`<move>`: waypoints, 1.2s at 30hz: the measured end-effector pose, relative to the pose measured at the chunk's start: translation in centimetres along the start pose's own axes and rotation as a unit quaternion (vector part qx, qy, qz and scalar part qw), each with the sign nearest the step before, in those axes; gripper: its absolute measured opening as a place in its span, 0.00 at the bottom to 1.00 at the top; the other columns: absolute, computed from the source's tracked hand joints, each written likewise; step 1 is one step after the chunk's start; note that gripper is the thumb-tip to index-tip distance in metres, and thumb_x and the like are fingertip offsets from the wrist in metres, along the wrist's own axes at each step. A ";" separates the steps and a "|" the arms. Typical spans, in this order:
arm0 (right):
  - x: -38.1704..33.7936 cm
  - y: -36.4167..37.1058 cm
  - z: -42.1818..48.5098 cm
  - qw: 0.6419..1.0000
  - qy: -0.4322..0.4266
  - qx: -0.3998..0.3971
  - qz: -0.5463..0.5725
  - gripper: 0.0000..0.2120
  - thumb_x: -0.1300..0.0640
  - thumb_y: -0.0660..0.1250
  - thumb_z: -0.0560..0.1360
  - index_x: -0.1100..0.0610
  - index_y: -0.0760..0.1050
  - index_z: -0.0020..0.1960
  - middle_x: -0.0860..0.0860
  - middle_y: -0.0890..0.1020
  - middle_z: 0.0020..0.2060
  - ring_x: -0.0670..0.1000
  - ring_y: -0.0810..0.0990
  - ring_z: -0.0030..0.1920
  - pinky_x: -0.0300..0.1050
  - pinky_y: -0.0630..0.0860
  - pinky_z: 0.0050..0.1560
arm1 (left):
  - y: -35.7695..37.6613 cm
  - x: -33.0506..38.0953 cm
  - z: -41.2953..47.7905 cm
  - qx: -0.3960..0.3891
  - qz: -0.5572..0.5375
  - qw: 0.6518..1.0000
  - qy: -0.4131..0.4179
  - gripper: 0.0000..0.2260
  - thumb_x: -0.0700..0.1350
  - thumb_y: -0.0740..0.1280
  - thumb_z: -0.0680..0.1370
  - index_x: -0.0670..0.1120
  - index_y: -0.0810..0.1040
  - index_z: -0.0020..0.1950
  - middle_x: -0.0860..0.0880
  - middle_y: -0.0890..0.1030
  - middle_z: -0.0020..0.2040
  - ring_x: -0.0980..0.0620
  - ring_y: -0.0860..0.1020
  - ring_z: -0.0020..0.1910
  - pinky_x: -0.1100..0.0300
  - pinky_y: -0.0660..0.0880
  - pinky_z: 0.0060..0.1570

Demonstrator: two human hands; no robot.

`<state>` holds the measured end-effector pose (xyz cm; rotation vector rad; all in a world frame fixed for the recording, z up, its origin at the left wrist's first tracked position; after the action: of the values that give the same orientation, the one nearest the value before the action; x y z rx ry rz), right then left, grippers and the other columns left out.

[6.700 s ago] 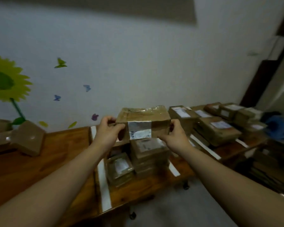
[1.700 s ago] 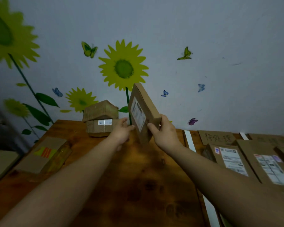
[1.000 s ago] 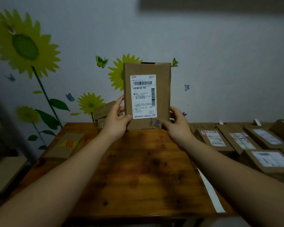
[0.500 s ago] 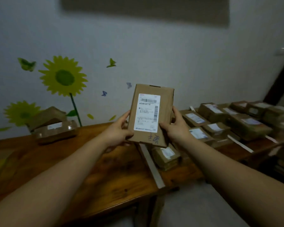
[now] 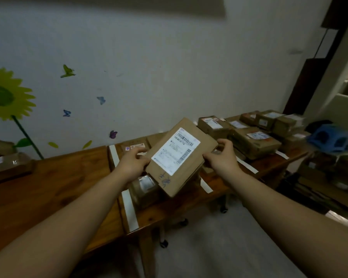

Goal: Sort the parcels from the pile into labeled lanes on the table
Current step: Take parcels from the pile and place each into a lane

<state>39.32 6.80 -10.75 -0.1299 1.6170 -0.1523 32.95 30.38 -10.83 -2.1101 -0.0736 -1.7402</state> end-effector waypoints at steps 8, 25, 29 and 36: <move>3.8 0.0 3.7 0.994 0.021 -0.034 -0.099 0.23 0.59 0.66 0.77 0.54 0.64 0.70 0.54 0.74 0.63 0.55 0.75 0.62 0.52 0.76 0.60 | 2.9 -0.8 5.4 0.040 -0.079 0.995 -0.047 0.19 0.34 0.66 0.76 0.43 0.67 0.65 0.45 0.78 0.56 0.45 0.80 0.49 0.54 0.79 0.41; 5.1 -8.0 19.3 0.963 0.025 -0.042 -0.267 0.37 0.46 0.68 0.75 0.49 0.54 0.77 0.56 0.61 0.72 0.58 0.66 0.70 0.56 0.66 0.70 | 16.9 4.1 16.8 -0.104 0.102 0.988 0.046 0.32 0.38 0.71 0.72 0.48 0.61 0.72 0.48 0.74 0.64 0.51 0.73 0.61 0.53 0.73 0.61; 6.0 -11.1 24.1 0.956 -0.001 -0.070 -0.284 0.37 0.46 0.69 0.75 0.50 0.54 0.77 0.55 0.61 0.72 0.58 0.67 0.69 0.55 0.67 0.68 | 21.3 4.7 18.4 -0.075 0.108 0.990 0.041 0.31 0.38 0.71 0.72 0.49 0.62 0.71 0.48 0.74 0.65 0.48 0.73 0.64 0.54 0.72 0.61; 7.9 -18.6 30.4 0.937 -0.039 -0.142 -0.316 0.37 0.45 0.69 0.74 0.49 0.55 0.77 0.54 0.62 0.73 0.57 0.64 0.71 0.55 0.66 0.68 | 30.7 5.5 19.8 -0.027 0.076 0.997 -0.013 0.32 0.38 0.70 0.73 0.50 0.60 0.73 0.49 0.74 0.66 0.50 0.74 0.63 0.58 0.72 0.57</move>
<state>69.11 -13.46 -16.75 -0.8714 1.4620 -0.4000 61.54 7.79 -16.77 -2.1164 0.1245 -1.6434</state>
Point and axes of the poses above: each hand's wrist, its own z-axis towards the middle knuckle, its own y-axis out of the palm, x = y × z, the point moved 2 cm from there along z, towards the middle knuckle
